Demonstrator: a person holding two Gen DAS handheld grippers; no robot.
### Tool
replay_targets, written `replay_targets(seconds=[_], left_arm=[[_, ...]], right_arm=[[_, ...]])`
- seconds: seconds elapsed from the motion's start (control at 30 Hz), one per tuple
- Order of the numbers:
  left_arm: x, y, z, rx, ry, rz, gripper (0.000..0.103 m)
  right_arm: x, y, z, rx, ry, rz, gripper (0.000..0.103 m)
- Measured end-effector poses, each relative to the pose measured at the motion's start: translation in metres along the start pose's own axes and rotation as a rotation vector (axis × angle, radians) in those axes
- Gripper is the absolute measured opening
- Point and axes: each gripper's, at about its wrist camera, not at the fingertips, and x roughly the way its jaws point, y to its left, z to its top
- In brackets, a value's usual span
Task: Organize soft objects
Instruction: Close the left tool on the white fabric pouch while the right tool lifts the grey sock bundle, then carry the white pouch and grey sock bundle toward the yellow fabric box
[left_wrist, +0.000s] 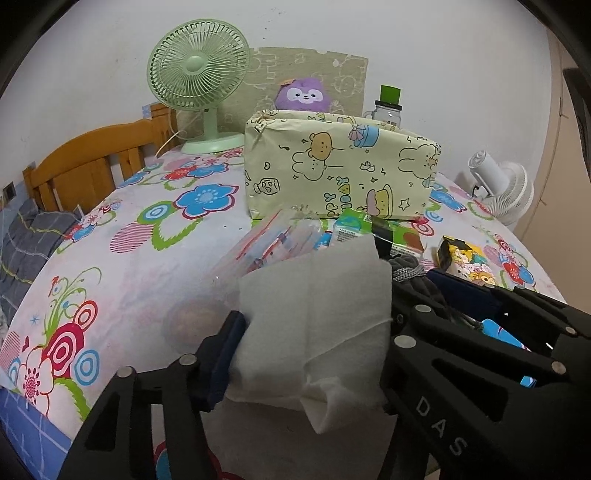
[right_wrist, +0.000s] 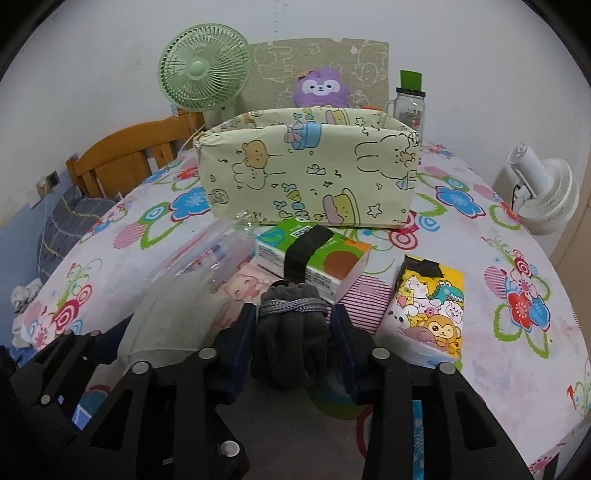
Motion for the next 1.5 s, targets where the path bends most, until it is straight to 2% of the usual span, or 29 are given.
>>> replay_targets(seconds=[0.17, 0.27, 0.83, 1.5], left_arm=[[-0.006, -0.004, -0.001, 0.002, -0.001, -0.017, 0.048], [-0.01, -0.007, -0.001, 0.008, -0.009, -0.012, 0.046], [-0.046, -0.025, 0.022, 0.027, -0.072, -0.014, 0.046], [-0.096, -0.038, 0.066, 0.053, -0.175, -0.023, 0.046]], right_arm=[[-0.006, -0.001, -0.001, 0.006, -0.001, 0.004, 0.037], [-0.011, -0.003, -0.003, 0.013, -0.007, -0.002, 0.037], [-0.057, -0.013, 0.013, 0.052, -0.084, -0.029, 0.036], [-0.121, -0.019, 0.051, 0.076, -0.202, -0.077, 0.037]])
